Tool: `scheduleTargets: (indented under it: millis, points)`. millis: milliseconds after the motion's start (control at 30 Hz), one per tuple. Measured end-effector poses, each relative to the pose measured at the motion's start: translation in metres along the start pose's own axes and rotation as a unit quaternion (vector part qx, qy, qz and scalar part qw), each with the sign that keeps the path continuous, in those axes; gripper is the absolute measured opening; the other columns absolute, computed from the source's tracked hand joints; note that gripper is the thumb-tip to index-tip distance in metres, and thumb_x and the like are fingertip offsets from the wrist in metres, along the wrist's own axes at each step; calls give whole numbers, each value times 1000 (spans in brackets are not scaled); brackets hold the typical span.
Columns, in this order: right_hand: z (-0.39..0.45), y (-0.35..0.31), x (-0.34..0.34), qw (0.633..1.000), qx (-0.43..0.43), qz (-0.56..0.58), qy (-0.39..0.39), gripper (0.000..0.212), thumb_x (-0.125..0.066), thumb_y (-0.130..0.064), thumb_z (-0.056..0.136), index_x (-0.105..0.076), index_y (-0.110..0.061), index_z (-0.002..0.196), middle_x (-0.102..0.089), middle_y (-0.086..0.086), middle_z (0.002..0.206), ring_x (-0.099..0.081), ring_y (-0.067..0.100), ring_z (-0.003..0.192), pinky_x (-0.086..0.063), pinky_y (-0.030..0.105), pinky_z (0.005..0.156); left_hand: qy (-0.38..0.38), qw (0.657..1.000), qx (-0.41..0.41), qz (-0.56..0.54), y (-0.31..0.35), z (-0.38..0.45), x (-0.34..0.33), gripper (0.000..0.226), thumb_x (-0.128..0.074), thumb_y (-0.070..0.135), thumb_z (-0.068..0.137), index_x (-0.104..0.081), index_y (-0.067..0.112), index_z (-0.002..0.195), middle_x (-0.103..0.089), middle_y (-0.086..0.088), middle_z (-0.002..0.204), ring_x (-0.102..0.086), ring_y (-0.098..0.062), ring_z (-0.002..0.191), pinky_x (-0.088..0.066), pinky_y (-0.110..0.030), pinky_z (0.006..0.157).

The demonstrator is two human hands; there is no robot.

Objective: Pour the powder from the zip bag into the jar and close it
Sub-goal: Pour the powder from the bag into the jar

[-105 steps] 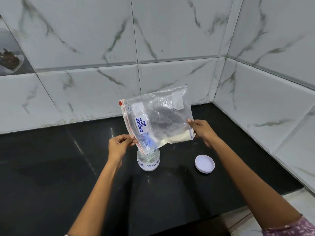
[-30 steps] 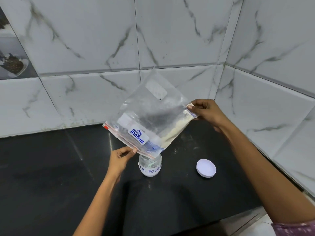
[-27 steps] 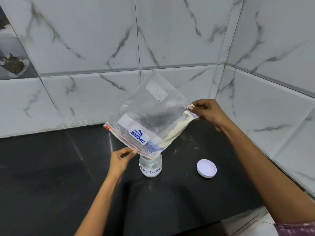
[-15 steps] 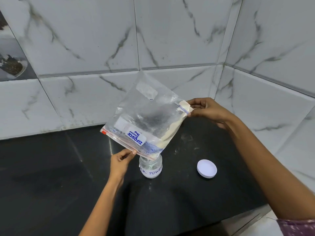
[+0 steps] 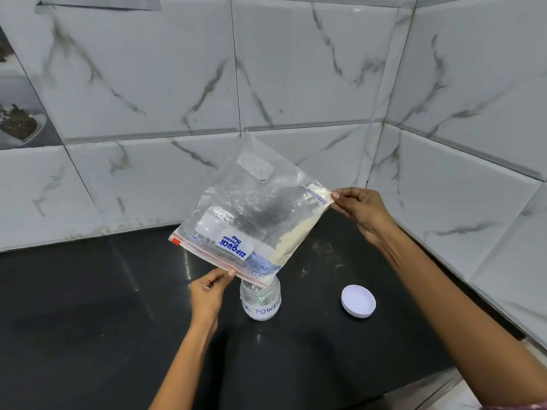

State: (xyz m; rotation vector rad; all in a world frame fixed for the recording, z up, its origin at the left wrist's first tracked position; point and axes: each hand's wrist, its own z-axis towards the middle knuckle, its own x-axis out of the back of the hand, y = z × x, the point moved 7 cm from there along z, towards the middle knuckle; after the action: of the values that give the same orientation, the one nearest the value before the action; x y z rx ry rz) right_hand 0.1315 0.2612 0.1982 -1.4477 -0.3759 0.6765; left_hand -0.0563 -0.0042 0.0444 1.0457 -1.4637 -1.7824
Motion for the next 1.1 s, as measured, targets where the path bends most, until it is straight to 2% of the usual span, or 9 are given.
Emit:
scheduleTargets:
  millis: [167, 233, 367, 500, 733, 900, 967, 1033, 1100]
  points:
    - [-5, 3, -13, 997, -39, -51, -51, 10, -50, -11, 97, -57, -8, 90, -74, 4, 80, -73, 14, 71, -59, 24, 63, 5, 1000, -9, -7, 0, 0, -3, 14, -71, 2, 80, -77, 15, 80, -77, 0, 80, -70, -6, 80, -53, -11, 74]
    - [-5, -1, -13, 998, -27, -51, -37, 12, -49, -9, 98, -56, -9, 88, -72, 5, 80, -72, 10, 67, -59, 23, 63, 5, 1000, -16, -2, 0, 0, -4, 14, -71, 2, 80, -77, 15, 80, -77, 1, 79, -70, -4, 78, -52, -10, 72]
    - [-7, -2, -18, 995, -13, -92, -44, 11, -52, -17, 97, -57, -10, 90, -71, 6, 85, -72, 10, 69, -58, 20, 64, 7, 1000, -16, -1, -2, 0, -3, 16, -73, 5, 79, -77, 20, 76, -77, 1, 78, -70, -4, 77, -53, -11, 72]
    - [-8, -5, -24, 984, -5, -162, -78, 30, -62, -37, 89, -63, -13, 108, -73, 4, 93, -72, 11, 78, -58, 23, 65, 6, 1000, -18, -2, 0, 0, -3, 16, -73, 6, 79, -78, 21, 77, -77, 1, 80, -71, -4, 79, -52, -10, 71]
    - [-13, -16, -40, 955, 52, -261, -131, 20, -64, -30, 90, -72, -12, 89, -70, -2, 74, -66, 5, 68, -56, 21, 60, 7, 1000, -18, 0, 2, -2, -2, 15, -72, 3, 80, -77, 17, 79, -77, 3, 78, -71, -2, 77, -51, -8, 69]
    - [-13, -23, -44, 955, 84, -263, -113, 23, -65, -24, 89, -70, -3, 93, -69, 24, 89, -67, 26, 85, -59, 37, 80, 4, 1000, -16, -1, 2, -3, -2, 10, -72, 3, 80, -77, 12, 83, -77, -1, 82, -71, -4, 81, -51, -8, 70]
    - [-13, -22, -45, 953, 69, -267, -129, 21, -72, -20, 83, -70, -6, 98, -71, 21, 96, -68, 21, 88, -55, 34, 84, 7, 1000, -15, -5, 1, -3, -1, 11, -72, 3, 80, -77, 13, 82, -77, 0, 83, -71, -4, 82, -51, -8, 70]
    - [-13, -19, -44, 952, 37, -263, -153, 37, -79, -10, 74, -66, -9, 108, -73, 10, 101, -68, 15, 94, -53, 28, 86, 9, 1000, -14, -5, 1, -4, -1, 13, -72, 4, 80, -77, 16, 81, -77, 2, 82, -71, -2, 81, -51, -8, 69]
    - [-12, -16, -39, 952, 15, -261, -161, 50, -80, 0, 70, -61, -8, 115, -71, 10, 109, -67, 20, 102, -51, 31, 92, 7, 1000, -16, -6, 1, -4, -2, 13, -72, 4, 80, -77, 17, 81, -77, 2, 82, -71, -1, 81, -51, -8, 69]
